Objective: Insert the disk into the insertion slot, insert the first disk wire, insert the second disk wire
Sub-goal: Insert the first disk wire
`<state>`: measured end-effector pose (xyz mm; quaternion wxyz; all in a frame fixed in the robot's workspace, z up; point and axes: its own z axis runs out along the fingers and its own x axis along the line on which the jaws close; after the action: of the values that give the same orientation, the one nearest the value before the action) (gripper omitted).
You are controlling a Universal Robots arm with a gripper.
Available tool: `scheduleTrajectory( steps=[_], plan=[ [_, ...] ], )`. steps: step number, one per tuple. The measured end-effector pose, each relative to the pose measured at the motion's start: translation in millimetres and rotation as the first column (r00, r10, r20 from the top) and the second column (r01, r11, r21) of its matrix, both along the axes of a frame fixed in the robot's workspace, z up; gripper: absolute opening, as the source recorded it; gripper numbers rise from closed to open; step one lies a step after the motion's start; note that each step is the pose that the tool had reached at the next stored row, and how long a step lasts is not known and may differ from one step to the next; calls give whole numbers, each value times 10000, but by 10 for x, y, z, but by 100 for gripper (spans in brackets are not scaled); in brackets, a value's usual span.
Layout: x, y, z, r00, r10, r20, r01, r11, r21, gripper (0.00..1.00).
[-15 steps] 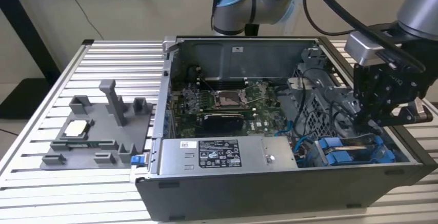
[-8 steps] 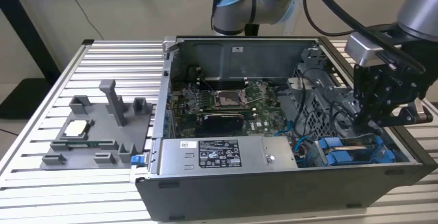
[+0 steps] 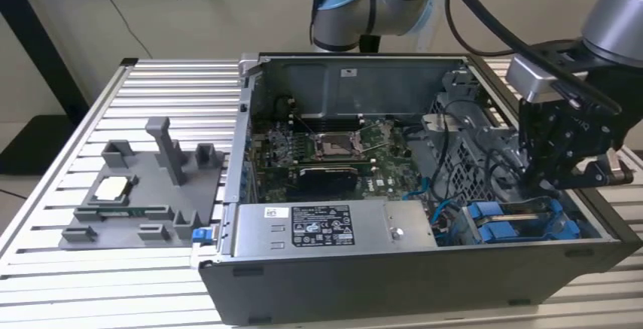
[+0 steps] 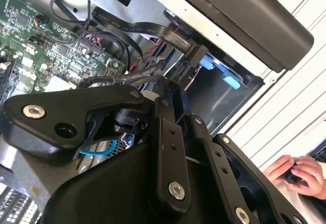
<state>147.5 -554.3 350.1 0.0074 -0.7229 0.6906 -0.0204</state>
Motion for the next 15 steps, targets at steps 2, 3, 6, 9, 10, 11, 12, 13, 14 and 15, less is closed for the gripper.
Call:
scheduleTrajectory(
  steps=[2, 3, 6, 9, 10, 11, 12, 13, 14, 15],
  plan=[
    [19, -3, -15, 10000, 0, 0, 0, 10000, 1, 19],
    [34, -7, -20, 10000, -2, 0, 2, 10000, 1, 19],
    [59, -19, -36, 10000, -30, -1, 30, 10000, 3, 19],
    [67, -28, -56, 9999, -111, -1, 111, 9999, 1, 19],
    [71, -30, -61, 9999, -132, -1, 132, 9999, 1, 19],
    [72, -30, -66, 9999, -149, -1, 149, 9999, 2, 19],
    [73, -30, -70, 9999, -161, -1, 161, 9999, 1, 19],
    [74, -31, -73, 9999, -171, -1, 171, 9999, 0, 19],
    [75, -31, -78, 9998, -182, -1, 182, 9998, 1, 19],
    [75, -30, -82, 9998, -193, -1, 193, 9998, 2, 19]
  ],
)
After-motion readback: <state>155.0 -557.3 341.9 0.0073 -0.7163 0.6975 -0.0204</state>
